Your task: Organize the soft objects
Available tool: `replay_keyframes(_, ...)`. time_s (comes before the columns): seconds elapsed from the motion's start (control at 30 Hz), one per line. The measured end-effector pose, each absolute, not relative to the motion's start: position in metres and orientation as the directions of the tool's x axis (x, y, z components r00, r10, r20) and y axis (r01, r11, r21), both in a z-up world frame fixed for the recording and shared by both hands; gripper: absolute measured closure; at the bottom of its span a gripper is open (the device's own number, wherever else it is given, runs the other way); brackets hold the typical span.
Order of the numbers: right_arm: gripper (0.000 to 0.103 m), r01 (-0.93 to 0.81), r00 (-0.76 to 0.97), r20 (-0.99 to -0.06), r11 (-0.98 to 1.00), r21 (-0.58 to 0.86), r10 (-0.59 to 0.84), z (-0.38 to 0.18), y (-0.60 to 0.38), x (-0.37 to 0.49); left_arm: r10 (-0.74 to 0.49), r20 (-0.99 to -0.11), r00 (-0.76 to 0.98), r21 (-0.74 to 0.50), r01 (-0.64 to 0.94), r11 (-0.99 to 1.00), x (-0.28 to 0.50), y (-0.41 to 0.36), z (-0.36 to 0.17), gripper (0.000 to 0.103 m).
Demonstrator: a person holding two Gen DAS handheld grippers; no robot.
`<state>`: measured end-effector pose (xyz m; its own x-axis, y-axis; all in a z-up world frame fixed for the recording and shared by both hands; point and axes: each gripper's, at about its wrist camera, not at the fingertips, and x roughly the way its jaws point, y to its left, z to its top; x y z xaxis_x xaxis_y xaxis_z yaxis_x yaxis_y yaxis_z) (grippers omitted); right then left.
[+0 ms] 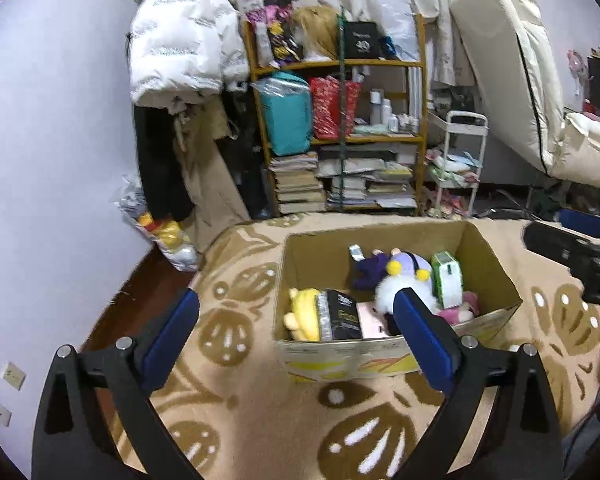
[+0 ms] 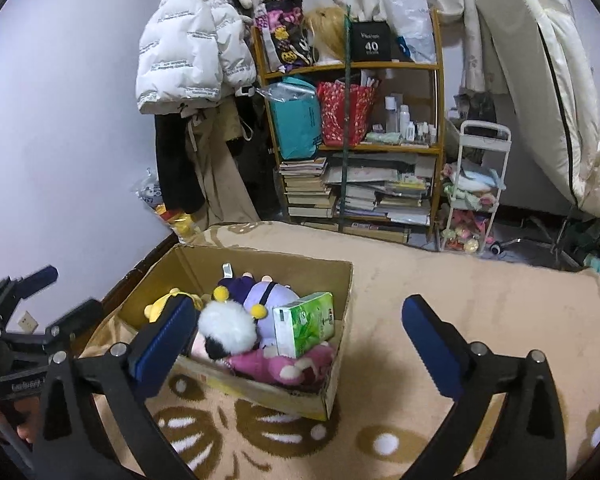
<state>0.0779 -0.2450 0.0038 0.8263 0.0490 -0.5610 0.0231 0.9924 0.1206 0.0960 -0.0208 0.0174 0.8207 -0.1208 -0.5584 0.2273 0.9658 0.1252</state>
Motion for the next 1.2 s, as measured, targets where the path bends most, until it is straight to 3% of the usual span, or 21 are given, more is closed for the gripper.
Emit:
replay_keyframes(0.2,0.0,0.043,0.864,-0.503,0.999,0.033,-0.021,0.027,-0.239,0.047,-0.082,-0.55,0.831,0.157,0.199,0.967,0.074,-0.015,0.037,0.006)
replay_keyframes(0.73,0.0,0.056,0.881,-0.472,0.992,0.115,0.005,0.047,-0.249,-0.016,-0.07,-0.499,0.864,0.161,0.172,0.972,-0.002,0.007,0.061,0.006)
replay_keyframes(1.2,0.0,0.084,0.901,-0.433,0.989,0.122,-0.023,0.041,-0.249,-0.041,-0.017,-0.462,0.887,0.148,0.097,0.984,-0.006,0.023,0.048,0.006)
